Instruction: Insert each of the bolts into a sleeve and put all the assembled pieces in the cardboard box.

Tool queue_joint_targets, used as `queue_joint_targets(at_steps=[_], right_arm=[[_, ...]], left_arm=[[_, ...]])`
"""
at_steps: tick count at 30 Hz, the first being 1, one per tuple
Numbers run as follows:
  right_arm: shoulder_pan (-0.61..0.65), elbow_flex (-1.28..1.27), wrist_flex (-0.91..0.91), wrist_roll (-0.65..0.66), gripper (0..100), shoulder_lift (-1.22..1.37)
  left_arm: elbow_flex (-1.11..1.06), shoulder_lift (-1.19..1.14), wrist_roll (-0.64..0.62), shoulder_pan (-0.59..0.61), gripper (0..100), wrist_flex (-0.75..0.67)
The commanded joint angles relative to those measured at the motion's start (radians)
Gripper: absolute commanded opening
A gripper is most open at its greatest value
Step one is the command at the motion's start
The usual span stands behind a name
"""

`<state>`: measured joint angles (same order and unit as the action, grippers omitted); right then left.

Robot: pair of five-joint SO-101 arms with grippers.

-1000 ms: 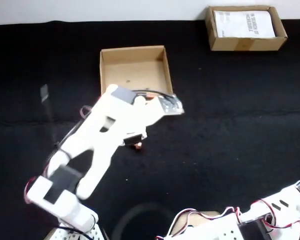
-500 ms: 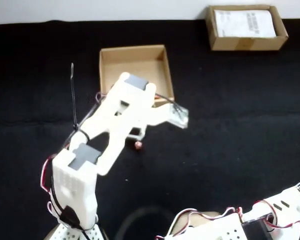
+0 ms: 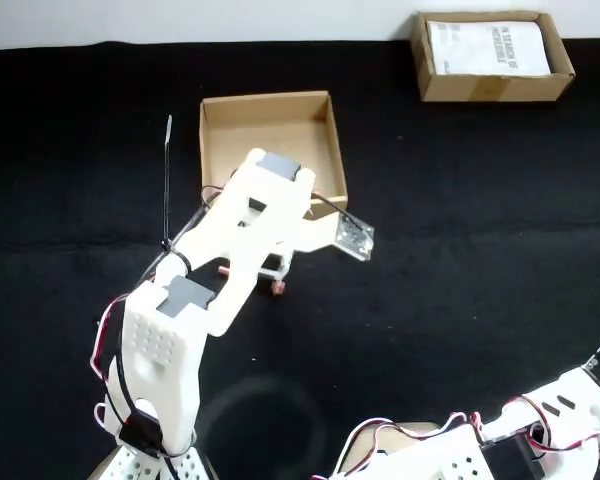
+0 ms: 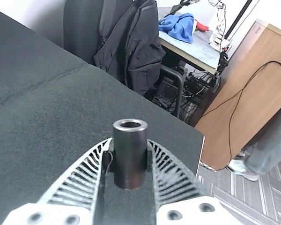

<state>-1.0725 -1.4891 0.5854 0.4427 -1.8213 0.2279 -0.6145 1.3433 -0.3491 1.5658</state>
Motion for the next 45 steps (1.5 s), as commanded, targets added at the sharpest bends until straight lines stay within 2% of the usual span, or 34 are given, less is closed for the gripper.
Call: queue_joint_targets(at_steps=[1, 6, 11, 15, 20, 25, 29, 31, 40, 45], right_arm=[[0.015, 0.004, -0.030, 0.015, 0.8, -0.010], [0.016, 0.007, -0.030, 0.015, 0.8, -0.010], [0.016, 0.008, -0.030, 0.015, 0.8, -0.010], [0.024, 0.007, -0.028, 0.011, 0.8, -0.010], [0.124, 0.015, 0.077, -0.031, 0.8, -0.010], [0.300, 0.085, 0.216, -0.236, 0.8, -0.010], [0.493, 0.180, 0.334, -0.316, 0.8, -0.010], [0.599, 0.220, 0.381, -0.354, 0.8, -0.010], [1.093, 0.306, 0.516, -0.407, 0.8, -0.010], [1.303, 0.344, 0.568, -0.407, 0.8, -0.008]], left_arm=[[0.001, -0.016, 0.006, 0.012, 11, -0.026], [-0.005, -0.018, -0.018, -0.001, 1, -0.020], [-0.008, -0.018, -0.026, -0.001, 1, -0.020], [-0.004, -0.010, -0.129, -0.013, 1, -0.018], [0.002, 0.062, -0.310, -0.079, 1, -0.018], [0.051, 0.278, -0.549, -0.134, 1, -0.014], [0.096, 0.495, -0.825, -0.147, 1, 0.003], [0.101, 0.601, -0.916, -0.151, 1, 0.000], [0.091, 1.023, -1.108, -0.151, 1, 0.005], [-0.001, 1.221, -1.287, -0.151, 1, -0.005]])
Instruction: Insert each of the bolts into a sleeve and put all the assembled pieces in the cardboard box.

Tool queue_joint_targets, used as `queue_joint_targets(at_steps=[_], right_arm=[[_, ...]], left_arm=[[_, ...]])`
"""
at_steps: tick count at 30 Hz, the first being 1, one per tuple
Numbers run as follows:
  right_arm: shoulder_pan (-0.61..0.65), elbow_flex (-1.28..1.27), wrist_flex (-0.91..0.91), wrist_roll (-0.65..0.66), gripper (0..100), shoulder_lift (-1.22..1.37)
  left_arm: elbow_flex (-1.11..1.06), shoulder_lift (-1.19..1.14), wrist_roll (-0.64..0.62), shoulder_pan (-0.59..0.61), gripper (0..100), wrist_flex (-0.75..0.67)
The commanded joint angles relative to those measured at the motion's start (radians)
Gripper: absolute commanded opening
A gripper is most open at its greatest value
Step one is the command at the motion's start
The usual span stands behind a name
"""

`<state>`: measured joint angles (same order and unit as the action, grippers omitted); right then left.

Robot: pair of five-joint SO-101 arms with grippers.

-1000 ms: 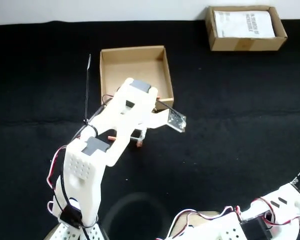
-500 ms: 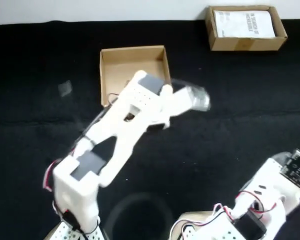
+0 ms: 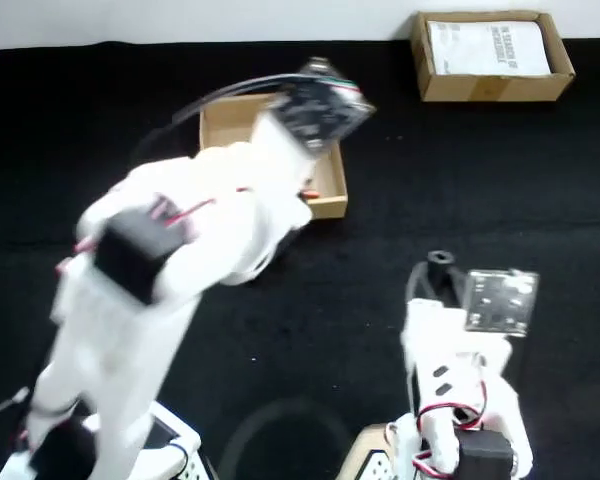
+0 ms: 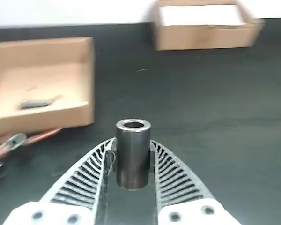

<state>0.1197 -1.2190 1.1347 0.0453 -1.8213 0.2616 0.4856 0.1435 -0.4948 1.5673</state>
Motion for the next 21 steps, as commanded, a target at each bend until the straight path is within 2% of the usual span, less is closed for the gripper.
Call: queue_joint_targets(at_steps=[1, 4, 7, 10, 13, 17, 21], right_arm=[[0.147, 0.088, 0.027, -0.009, 0.8, -0.008], [0.239, 0.114, 0.053, -0.009, 0.8, -0.008], [0.298, 0.113, 0.081, -0.009, 0.8, -0.008], [0.329, 0.099, 0.131, -0.009, 0.8, -0.008], [0.331, 0.061, 0.143, -0.009, 0.8, -0.008], [0.331, 0.048, 0.142, -0.009, 0.8, -0.008], [0.328, 0.048, 0.142, -0.009, 0.8, -0.008]], left_arm=[[-0.071, 0.163, -0.126, -0.005, 1, -0.006], [-0.223, 0.317, -0.207, 0.002, 1, -0.003], [-0.441, 0.466, -0.209, -0.002, 1, -0.026], [-0.711, 0.610, -0.209, -0.001, 1, -0.161], [-0.969, 0.751, -0.212, -0.004, 1, -0.390], [-1.236, 0.894, -0.215, -0.044, 1, -0.838], [-1.400, 0.866, -0.215, -0.102, 1, -1.200]])
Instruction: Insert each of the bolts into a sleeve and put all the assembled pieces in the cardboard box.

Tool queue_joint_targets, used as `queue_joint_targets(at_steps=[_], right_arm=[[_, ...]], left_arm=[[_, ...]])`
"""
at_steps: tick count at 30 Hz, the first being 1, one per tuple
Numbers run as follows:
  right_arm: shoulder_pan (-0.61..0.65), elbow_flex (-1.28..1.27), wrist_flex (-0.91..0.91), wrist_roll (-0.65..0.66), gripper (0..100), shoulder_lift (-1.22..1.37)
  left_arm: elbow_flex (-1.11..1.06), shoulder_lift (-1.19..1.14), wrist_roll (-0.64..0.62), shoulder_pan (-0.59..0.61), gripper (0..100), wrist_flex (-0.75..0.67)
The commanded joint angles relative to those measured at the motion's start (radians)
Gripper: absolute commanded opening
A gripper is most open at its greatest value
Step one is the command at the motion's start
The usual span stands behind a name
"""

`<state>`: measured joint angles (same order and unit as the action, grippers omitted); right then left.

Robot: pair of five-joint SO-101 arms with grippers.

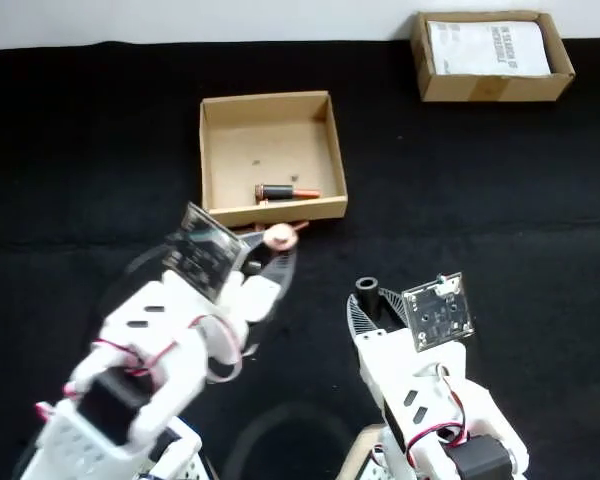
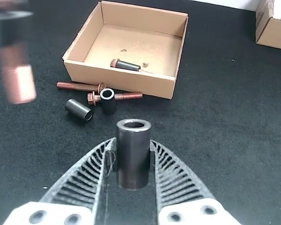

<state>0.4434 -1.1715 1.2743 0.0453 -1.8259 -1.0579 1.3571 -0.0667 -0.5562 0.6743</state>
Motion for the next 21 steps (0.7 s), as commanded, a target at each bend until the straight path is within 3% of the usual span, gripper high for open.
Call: queue_joint_targets(at_steps=[1, 5, 7, 12, 16, 21], right_arm=[[0.004, 0.002, 0.002, -0.009, 0.8, -0.004], [0.002, 0.004, 0.002, -0.009, 0.8, -0.004], [0.002, 0.002, 0.002, -0.009, 0.8, -0.004], [0.002, 0.008, 0.002, -0.006, 0.8, -0.005], [-0.042, -0.004, -0.085, -0.005, 0.8, -0.005], [-0.093, -0.117, -0.252, -0.003, 0.8, -0.007]], left_arm=[[-0.093, -0.038, -0.005, -0.051, 1, -0.354], [-0.025, -0.246, -0.012, -0.087, 1, -0.465], [0.073, -0.364, -0.092, -0.093, 1, -0.482], [0.371, -0.572, -0.316, -0.084, 1, -0.334], [0.470, -0.616, -0.322, -0.091, 1, -0.213], [0.473, -0.615, -0.322, -0.077, 1, -0.206]])
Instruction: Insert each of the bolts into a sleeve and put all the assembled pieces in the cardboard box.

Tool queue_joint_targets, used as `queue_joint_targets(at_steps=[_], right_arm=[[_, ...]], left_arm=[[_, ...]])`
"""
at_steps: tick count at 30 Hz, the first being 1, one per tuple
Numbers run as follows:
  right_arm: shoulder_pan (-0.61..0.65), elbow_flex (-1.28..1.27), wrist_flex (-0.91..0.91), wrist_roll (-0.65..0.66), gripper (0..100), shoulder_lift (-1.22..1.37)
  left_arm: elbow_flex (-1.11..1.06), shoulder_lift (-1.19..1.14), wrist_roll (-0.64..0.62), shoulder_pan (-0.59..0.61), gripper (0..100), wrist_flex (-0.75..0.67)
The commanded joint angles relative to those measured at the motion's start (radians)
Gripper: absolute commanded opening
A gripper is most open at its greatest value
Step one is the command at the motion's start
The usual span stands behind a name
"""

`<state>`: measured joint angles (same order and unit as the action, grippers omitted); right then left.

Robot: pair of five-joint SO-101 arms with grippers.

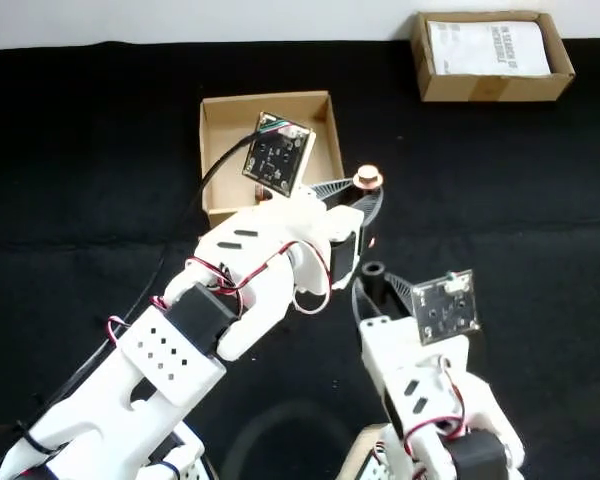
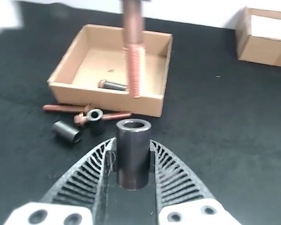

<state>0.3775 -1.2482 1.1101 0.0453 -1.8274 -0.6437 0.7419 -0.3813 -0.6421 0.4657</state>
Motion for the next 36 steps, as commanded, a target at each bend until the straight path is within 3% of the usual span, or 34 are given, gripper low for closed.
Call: queue_joint_targets(at_steps=[1, 12, 21, 27, 36], right_arm=[[-0.031, -0.059, -0.117, -0.003, 0.8, -0.005], [-0.030, -0.206, -0.323, -0.008, 0.8, -0.005], [-0.025, -0.214, -0.335, -0.009, 0.8, -0.005], [-0.025, -0.209, -0.334, -0.009, 0.8, -0.005], [-0.025, -0.209, -0.334, -0.009, 0.8, -0.005]], left_arm=[[0.059, 0.001, -0.008, 0.013, 1, 0.003], [0.059, 0.001, -0.011, 0.015, 1, -0.003], [0.047, -0.008, -0.011, 0.013, 1, -0.003], [-0.061, -0.008, -0.005, 0.018, 1, -0.150], [-0.137, -0.008, -0.005, 0.015, 1, -0.160]])
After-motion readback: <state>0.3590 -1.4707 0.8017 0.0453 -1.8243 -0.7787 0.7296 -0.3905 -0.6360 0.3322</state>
